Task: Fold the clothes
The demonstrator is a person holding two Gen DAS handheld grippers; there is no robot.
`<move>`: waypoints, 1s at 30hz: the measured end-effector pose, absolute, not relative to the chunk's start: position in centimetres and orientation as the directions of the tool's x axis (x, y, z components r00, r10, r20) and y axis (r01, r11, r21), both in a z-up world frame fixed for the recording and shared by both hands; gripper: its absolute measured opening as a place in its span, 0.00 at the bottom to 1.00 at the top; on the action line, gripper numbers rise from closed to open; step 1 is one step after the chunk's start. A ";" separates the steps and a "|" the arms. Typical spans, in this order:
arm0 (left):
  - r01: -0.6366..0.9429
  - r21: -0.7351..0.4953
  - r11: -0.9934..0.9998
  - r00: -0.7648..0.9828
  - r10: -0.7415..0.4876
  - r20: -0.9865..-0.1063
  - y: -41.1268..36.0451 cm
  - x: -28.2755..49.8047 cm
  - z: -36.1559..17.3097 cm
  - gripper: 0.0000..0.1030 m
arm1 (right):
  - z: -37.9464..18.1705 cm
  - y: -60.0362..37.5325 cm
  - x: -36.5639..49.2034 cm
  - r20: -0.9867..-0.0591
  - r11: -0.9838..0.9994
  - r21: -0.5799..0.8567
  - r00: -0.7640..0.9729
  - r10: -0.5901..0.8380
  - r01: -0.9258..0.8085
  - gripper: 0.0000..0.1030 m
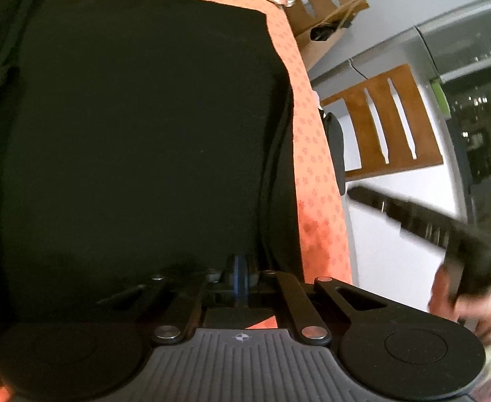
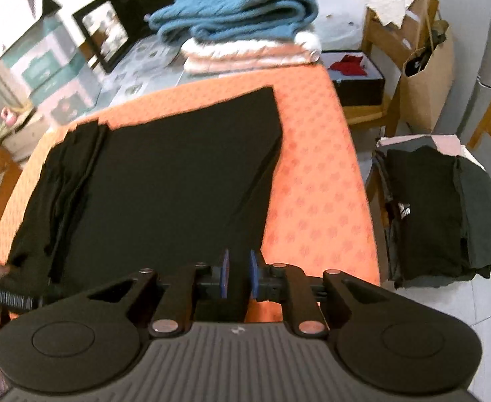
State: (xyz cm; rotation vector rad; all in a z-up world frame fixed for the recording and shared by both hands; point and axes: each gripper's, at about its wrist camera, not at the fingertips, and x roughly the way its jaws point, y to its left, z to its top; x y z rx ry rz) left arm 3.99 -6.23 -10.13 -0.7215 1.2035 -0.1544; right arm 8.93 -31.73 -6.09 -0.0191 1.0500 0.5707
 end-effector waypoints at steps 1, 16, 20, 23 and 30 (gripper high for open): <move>-0.265 -0.587 0.765 0.376 -0.479 -0.793 -6.3 4.2 -10.3 0.08 | -6.2 -31.6 8.2 -0.825 0.851 0.244 0.361 0.434 -0.464 0.22; -0.323 -0.623 0.713 0.350 -0.521 -0.778 -6.5 6.9 -11.9 0.55 | -11.4 -25.0 -2.9 -0.883 0.679 -0.057 0.354 0.308 -0.732 0.33; -0.316 -0.593 0.740 0.345 -0.493 -0.799 -6.1 8.3 -12.0 0.64 | -11.9 -24.8 -4.3 -0.863 0.690 -0.167 0.442 0.243 -0.705 0.10; -0.279 -0.558 0.781 0.335 -0.465 -0.819 -6.3 10.0 -11.9 0.67 | -10.6 -25.5 -4.6 -0.838 0.745 -0.129 0.473 0.270 -0.654 0.09; -0.187 -0.513 0.838 0.309 -0.445 -0.840 -8.3 14.9 -12.3 0.70 | -7.5 -27.5 -4.5 -0.796 0.838 0.052 0.484 0.364 -0.544 0.09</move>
